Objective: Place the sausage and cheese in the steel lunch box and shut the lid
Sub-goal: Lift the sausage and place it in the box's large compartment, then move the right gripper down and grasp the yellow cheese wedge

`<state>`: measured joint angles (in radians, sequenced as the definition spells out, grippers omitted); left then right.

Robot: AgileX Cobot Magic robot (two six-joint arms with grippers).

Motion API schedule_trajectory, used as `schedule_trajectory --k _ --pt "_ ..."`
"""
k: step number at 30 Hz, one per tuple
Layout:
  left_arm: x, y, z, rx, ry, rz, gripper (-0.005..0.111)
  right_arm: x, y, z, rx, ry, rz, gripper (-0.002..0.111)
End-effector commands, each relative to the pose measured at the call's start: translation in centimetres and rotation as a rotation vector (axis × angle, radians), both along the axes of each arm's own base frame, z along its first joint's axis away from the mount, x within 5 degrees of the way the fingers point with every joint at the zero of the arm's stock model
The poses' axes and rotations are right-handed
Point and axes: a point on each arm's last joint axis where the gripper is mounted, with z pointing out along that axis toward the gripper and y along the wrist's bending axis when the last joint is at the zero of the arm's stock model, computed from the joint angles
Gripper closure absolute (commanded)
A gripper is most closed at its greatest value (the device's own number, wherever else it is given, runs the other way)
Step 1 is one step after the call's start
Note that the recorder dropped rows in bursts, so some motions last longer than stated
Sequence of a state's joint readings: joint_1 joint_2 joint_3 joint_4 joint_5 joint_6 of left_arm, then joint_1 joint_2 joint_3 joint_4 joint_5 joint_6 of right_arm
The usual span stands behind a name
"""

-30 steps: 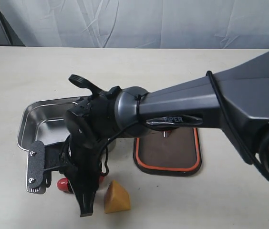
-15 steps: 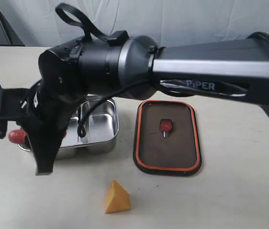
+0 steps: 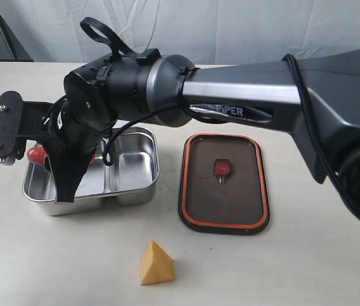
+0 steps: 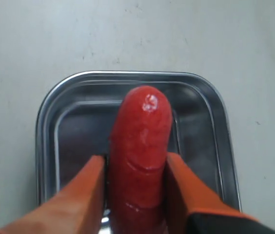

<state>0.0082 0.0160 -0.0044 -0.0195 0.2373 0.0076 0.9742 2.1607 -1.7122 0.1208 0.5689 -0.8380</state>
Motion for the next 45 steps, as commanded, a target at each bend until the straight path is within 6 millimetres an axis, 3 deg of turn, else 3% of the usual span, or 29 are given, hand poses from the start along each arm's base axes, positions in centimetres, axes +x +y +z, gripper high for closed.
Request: schedule_trajectory --k 1,5,9,11,17,19,22,25,28,30,32,37,45 --pt "0.0 0.0 -0.1 -0.002 -0.001 0.000 0.107 0.4 0.1 0.4 0.038 0.001 -0.021 0.109" --pt "0.0 0.0 -0.1 -0.002 -0.001 0.000 0.107 0.5 0.1 0.1 0.045 0.019 -0.047 0.103" --pt "0.0 0.0 -0.1 -0.002 -0.001 0.000 0.107 0.5 0.1 -0.2 0.038 0.030 -0.058 0.071" --pt "0.0 0.0 -0.1 -0.002 -0.001 0.000 0.107 0.5 0.2 -0.2 0.040 0.029 -0.058 0.061" --pt "0.0 0.0 -0.1 -0.002 -0.001 0.000 0.107 0.5 0.1 0.0 0.040 0.032 -0.074 0.060" --pt "0.0 0.0 -0.1 -0.002 -0.001 0.000 0.107 0.2 -0.8 1.6 0.019 0.097 -0.178 0.060" --pt "0.0 0.0 -0.1 -0.002 -0.001 0.000 0.107 -0.5 -3.5 5.9 -0.056 0.150 -0.389 0.060" --pt "0.0 0.0 -0.1 -0.002 -0.001 0.000 0.107 -2.1 -5.6 9.5 -0.092 0.192 -0.412 0.060" --pt "0.0 0.0 -0.1 -0.002 -0.001 0.000 0.107 -3.6 -7.7 10.8 -0.159 0.358 -0.636 0.060" --pt "0.0 0.0 -0.1 -0.002 -0.001 0.000 0.107 -4.0 -8.2 11.5 -0.114 0.396 -0.734 0.060" --pt "0.0 0.0 -0.1 -0.002 -0.001 0.000 0.107 -4.5 -8.8 11.3 -0.108 0.440 -0.800 0.060" --pt "0.0 0.0 -0.1 -0.002 -0.001 0.000 0.107 -5.7 -10.0 8.4 -0.184 0.536 -0.927 0.059" --pt "0.0 0.0 -0.1 -0.002 -0.001 0.000 0.107 -7.7 -10.1 4.5 -0.209 0.757 -1.025 0.059"
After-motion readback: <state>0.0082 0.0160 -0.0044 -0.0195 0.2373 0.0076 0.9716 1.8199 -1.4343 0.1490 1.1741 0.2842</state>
